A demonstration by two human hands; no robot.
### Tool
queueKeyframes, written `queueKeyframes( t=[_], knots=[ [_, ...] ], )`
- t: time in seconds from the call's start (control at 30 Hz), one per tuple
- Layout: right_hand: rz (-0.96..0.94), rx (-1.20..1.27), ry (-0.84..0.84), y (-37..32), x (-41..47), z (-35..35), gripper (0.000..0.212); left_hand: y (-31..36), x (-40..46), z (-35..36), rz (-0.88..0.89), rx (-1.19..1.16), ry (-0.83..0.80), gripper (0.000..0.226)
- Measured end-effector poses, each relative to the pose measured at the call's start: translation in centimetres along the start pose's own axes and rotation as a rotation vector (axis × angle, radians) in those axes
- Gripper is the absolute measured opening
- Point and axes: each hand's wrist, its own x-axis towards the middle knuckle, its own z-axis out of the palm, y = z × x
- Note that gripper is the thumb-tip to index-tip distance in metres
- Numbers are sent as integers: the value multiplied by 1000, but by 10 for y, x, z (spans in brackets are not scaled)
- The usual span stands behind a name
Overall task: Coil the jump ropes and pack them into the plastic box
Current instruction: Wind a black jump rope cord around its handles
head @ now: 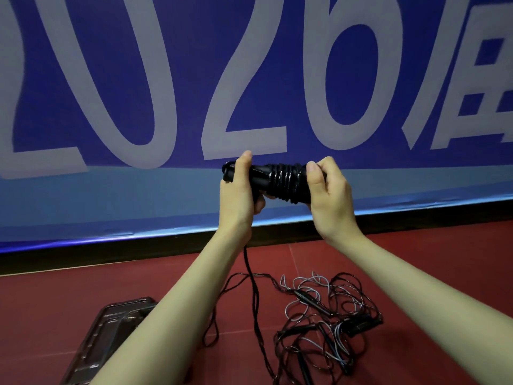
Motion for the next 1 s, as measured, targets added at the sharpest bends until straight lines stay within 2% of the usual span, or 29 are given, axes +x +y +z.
queueKeyframes(
  t=[0.1, 0.2, 0.27, 0.33, 0.4, 0.5, 0.87, 1.0],
  knots=[
    [176, 248, -114, -4, 1, -1, 26, -2, 0, -3, 62, 14, 21, 37],
    [333, 554, -305, -9, 2, -4, 22, -2, 1, -5, 113, 20, 33, 35],
    [344, 613, -388, -11, 3, -8, 49, -1, 0, -6, 134, 24, 19, 35],
    [324, 635, -425, -13, 5, -10, 64, 0, -1, -6, 139, 45, 9, 34],
    [304, 632, -418, -13, 6, -11, 59, 1, -4, -4, 123, 62, 5, 33],
    [285, 609, -403, -13, 5, -11, 40, 0, -6, -3, 102, 76, -13, 33],
    [286, 584, -329, -4, 17, -20, 29, 6, 0, -4, 35, 286, -189, 39],
    [287, 558, -318, -2, 18, -22, 29, 7, 7, -15, -50, 236, -319, 41]
  ],
)
